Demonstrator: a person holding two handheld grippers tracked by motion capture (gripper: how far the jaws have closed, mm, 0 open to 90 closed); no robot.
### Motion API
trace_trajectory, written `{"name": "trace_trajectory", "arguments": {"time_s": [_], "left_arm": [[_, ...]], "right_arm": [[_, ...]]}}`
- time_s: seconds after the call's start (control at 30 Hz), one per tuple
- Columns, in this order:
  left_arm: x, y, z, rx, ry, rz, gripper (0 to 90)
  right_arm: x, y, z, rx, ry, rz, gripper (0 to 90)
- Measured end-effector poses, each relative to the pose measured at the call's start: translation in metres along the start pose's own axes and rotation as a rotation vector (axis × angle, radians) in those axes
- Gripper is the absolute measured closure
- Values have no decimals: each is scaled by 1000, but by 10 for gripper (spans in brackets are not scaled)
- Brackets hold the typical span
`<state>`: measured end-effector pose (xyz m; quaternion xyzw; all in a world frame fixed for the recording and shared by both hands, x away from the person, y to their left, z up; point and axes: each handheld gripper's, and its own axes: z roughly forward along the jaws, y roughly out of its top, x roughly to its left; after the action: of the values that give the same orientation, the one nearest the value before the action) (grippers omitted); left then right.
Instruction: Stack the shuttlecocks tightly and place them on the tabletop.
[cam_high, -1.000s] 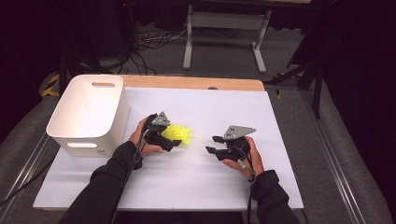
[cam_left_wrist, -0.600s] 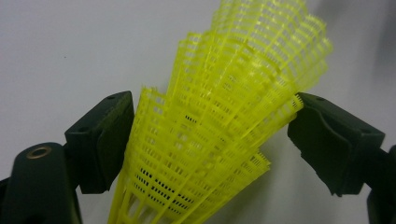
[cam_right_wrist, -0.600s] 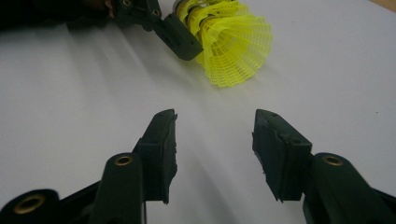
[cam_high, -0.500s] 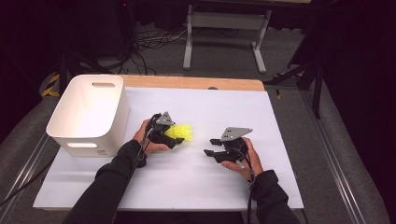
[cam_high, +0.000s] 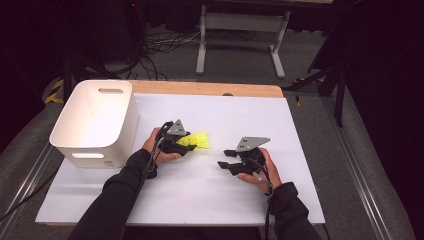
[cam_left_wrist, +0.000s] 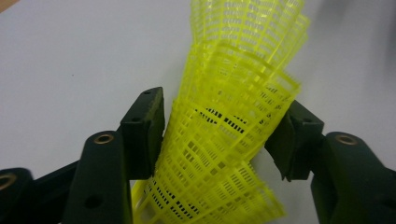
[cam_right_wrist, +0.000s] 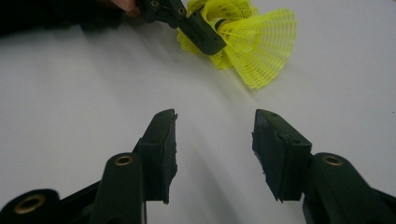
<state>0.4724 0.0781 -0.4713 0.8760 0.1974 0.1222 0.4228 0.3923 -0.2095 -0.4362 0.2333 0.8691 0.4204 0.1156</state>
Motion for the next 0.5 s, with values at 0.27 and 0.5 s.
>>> {"name": "trace_trajectory", "arguments": {"time_s": [0.27,0.5], "left_arm": [[7,-3,-15,-43,2,-37,84],[7,-9,-23,23,-17,-35,74]], "right_arm": [[0,0,-1,-13,-2,1,500],[-3,4,8,-32,-19,10,513]]}}
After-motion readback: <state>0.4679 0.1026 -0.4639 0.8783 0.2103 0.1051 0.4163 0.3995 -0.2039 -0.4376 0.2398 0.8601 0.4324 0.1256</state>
